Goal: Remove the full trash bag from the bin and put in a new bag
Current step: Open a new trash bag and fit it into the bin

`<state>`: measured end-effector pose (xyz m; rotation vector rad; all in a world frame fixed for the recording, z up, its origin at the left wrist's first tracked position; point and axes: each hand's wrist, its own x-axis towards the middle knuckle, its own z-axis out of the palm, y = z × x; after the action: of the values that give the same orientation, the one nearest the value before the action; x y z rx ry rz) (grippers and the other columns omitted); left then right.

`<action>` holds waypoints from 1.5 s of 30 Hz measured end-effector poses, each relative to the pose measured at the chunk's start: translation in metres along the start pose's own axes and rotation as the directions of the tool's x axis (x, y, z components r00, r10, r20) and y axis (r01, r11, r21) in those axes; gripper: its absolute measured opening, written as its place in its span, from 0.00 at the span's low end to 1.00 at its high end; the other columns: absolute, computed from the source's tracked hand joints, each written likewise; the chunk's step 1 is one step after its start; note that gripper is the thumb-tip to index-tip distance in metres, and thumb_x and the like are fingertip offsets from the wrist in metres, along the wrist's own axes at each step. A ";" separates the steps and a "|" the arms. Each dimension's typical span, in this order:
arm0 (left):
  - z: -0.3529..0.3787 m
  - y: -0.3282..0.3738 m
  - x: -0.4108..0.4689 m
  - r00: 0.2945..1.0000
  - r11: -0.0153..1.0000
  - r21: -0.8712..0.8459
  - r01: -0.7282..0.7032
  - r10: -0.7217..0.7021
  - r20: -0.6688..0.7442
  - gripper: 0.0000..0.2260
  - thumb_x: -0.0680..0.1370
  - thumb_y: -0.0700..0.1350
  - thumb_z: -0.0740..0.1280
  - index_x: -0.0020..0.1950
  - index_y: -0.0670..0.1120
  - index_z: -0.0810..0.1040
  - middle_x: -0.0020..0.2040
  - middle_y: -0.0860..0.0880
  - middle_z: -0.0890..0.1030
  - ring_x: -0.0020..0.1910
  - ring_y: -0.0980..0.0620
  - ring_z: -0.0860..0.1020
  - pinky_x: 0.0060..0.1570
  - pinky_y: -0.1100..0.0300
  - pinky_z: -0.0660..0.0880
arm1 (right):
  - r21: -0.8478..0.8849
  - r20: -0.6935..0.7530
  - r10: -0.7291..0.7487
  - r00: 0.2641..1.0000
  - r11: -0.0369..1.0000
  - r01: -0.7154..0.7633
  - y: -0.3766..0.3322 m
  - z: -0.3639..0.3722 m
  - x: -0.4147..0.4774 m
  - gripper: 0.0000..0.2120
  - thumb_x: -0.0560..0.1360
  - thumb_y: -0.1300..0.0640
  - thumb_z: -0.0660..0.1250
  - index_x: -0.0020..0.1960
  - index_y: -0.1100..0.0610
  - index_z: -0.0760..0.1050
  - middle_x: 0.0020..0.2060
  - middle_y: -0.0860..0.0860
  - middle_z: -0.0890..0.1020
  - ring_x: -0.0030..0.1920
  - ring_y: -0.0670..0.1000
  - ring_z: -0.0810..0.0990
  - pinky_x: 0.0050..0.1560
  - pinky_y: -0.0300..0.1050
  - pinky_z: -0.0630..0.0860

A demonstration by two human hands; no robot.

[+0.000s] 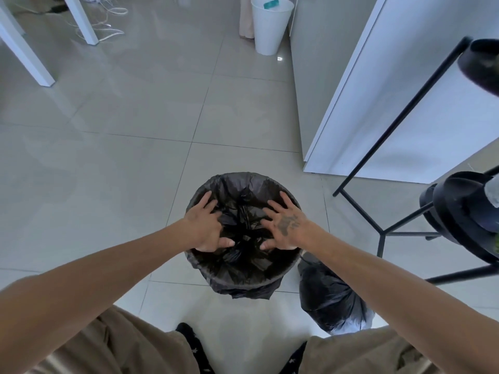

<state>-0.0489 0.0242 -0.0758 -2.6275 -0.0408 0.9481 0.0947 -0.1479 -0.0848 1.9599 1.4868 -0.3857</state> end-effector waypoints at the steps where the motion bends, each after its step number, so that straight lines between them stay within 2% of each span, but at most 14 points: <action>1: -0.001 -0.002 -0.003 0.998 0.999 -0.044 -0.011 0.008 -0.070 0.36 0.79 0.69 0.39 0.75 0.53 0.69 0.80 0.45 0.60 0.80 0.38 0.47 0.75 0.37 0.35 | 0.073 -0.069 0.024 0.997 0.997 -0.019 0.003 -0.005 -0.007 0.37 0.77 0.30 0.49 0.80 0.49 0.56 0.81 0.53 0.54 0.81 0.57 0.45 0.77 0.65 0.38; 5: -0.005 -0.011 -0.020 0.927 0.986 -0.168 0.022 -0.083 -0.366 0.26 0.81 0.64 0.51 0.71 0.53 0.73 0.68 0.47 0.76 0.71 0.43 0.68 0.73 0.47 0.58 | 0.313 -0.330 0.244 0.912 0.939 -0.138 0.014 -0.009 -0.043 0.25 0.81 0.41 0.57 0.72 0.54 0.67 0.72 0.55 0.70 0.71 0.59 0.67 0.74 0.57 0.62; 8: 0.001 -0.011 -0.034 0.826 0.870 -0.475 0.135 -0.364 -0.432 0.20 0.80 0.61 0.59 0.63 0.50 0.77 0.55 0.47 0.80 0.57 0.45 0.78 0.55 0.51 0.74 | 0.499 -0.413 0.476 0.776 0.831 -0.244 0.012 0.004 -0.070 0.21 0.81 0.43 0.57 0.67 0.56 0.69 0.61 0.54 0.75 0.58 0.56 0.75 0.58 0.51 0.73; 10: 0.012 -0.009 -0.041 0.749 0.717 -0.665 0.208 -0.554 -0.363 0.19 0.79 0.61 0.61 0.59 0.49 0.78 0.49 0.47 0.81 0.49 0.44 0.80 0.44 0.52 0.77 | 0.663 -0.317 0.592 0.741 0.697 -0.273 0.004 0.013 -0.086 0.23 0.82 0.41 0.55 0.69 0.56 0.66 0.60 0.54 0.77 0.56 0.56 0.78 0.54 0.49 0.75; 12: 0.028 -0.002 -0.047 0.696 0.552 -0.796 0.250 -0.674 -0.249 0.22 0.78 0.63 0.62 0.61 0.49 0.77 0.48 0.45 0.83 0.47 0.41 0.81 0.42 0.51 0.78 | 0.788 -0.120 0.660 0.742 0.518 -0.333 -0.008 0.023 -0.096 0.30 0.81 0.37 0.53 0.74 0.56 0.59 0.59 0.56 0.79 0.55 0.58 0.81 0.52 0.52 0.76; 15: 0.050 0.015 -0.052 0.663 0.390 -0.882 0.264 -0.737 -0.128 0.27 0.75 0.68 0.61 0.64 0.50 0.73 0.47 0.43 0.83 0.47 0.38 0.81 0.41 0.50 0.77 | 0.828 0.086 0.674 0.733 0.360 -0.429 -0.031 0.041 -0.097 0.40 0.79 0.31 0.48 0.80 0.57 0.49 0.64 0.60 0.78 0.60 0.61 0.80 0.59 0.55 0.76; 18: 0.057 0.034 -0.052 0.676 0.281 -0.927 0.247 -0.736 -0.043 0.31 0.74 0.71 0.61 0.68 0.52 0.64 0.49 0.42 0.82 0.48 0.37 0.81 0.41 0.51 0.74 | 0.906 0.267 0.576 0.772 0.123 -0.405 -0.053 0.047 -0.089 0.45 0.76 0.28 0.50 0.81 0.55 0.45 0.70 0.62 0.73 0.68 0.64 0.74 0.66 0.59 0.70; 22: 0.056 0.044 -0.053 0.696 0.094 -0.986 0.137 -0.718 0.028 0.29 0.74 0.67 0.65 0.68 0.52 0.63 0.52 0.44 0.83 0.51 0.37 0.80 0.46 0.45 0.79 | 0.952 0.296 0.553 0.779 -0.106 -0.287 -0.065 0.051 -0.074 0.47 0.71 0.28 0.60 0.79 0.51 0.46 0.70 0.58 0.74 0.66 0.63 0.76 0.66 0.60 0.74; 26: 0.056 0.054 -0.063 0.747 -0.183 -0.979 -0.088 -0.662 0.057 0.24 0.77 0.57 0.69 0.69 0.56 0.66 0.51 0.47 0.81 0.40 0.43 0.81 0.26 0.54 0.79 | 0.948 0.310 0.579 0.754 -0.244 -0.202 -0.076 0.056 -0.067 0.37 0.71 0.41 0.66 0.74 0.47 0.53 0.62 0.56 0.79 0.46 0.57 0.86 0.53 0.60 0.82; 28: 0.055 0.059 -0.065 0.743 -0.257 -0.957 -0.132 -0.665 0.076 0.20 0.79 0.50 0.68 0.69 0.55 0.67 0.51 0.47 0.80 0.37 0.44 0.80 0.24 0.55 0.78 | 0.947 0.306 0.595 0.743 -0.269 -0.175 -0.079 0.046 -0.075 0.33 0.76 0.51 0.64 0.76 0.48 0.53 0.59 0.56 0.80 0.43 0.55 0.85 0.51 0.60 0.82; 33: 0.052 0.064 -0.056 0.723 -0.302 -0.926 -0.226 -0.689 0.048 0.17 0.81 0.45 0.66 0.69 0.53 0.70 0.50 0.45 0.82 0.37 0.43 0.81 0.22 0.58 0.76 | 0.945 0.292 0.628 0.721 -0.305 -0.117 -0.073 0.039 -0.083 0.29 0.77 0.59 0.60 0.76 0.49 0.57 0.56 0.55 0.78 0.43 0.53 0.82 0.46 0.55 0.84; 39: 0.003 0.050 -0.024 0.710 -0.271 -0.911 -0.310 -0.703 -0.033 0.17 0.81 0.46 0.66 0.70 0.53 0.69 0.51 0.45 0.82 0.36 0.44 0.81 0.23 0.59 0.75 | 0.955 0.226 0.680 0.698 -0.296 -0.021 -0.015 0.032 -0.080 0.27 0.80 0.60 0.60 0.76 0.50 0.57 0.54 0.51 0.75 0.41 0.46 0.77 0.43 0.43 0.83; 42: -0.035 0.044 0.006 0.709 -0.265 -0.895 -0.359 -0.701 -0.077 0.18 0.81 0.45 0.66 0.70 0.54 0.69 0.53 0.45 0.82 0.40 0.43 0.83 0.22 0.60 0.76 | 0.948 0.246 0.713 0.657 -0.317 -0.011 0.028 0.034 -0.078 0.25 0.79 0.60 0.60 0.74 0.48 0.60 0.56 0.53 0.79 0.47 0.54 0.82 0.36 0.40 0.78; 45: -0.069 0.040 0.046 0.726 -0.286 -0.871 -0.399 -0.678 -0.110 0.17 0.81 0.44 0.66 0.68 0.55 0.71 0.54 0.45 0.82 0.44 0.40 0.83 0.22 0.58 0.77 | 0.933 0.295 0.741 0.603 -0.360 -0.014 0.069 0.047 -0.070 0.25 0.76 0.61 0.59 0.71 0.45 0.64 0.50 0.54 0.82 0.42 0.55 0.84 0.31 0.40 0.74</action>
<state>0.0261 -0.0285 -0.0677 -3.8545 -1.8835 -1.0320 0.1444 -0.2412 -0.0584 4.0276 -0.0822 -0.8822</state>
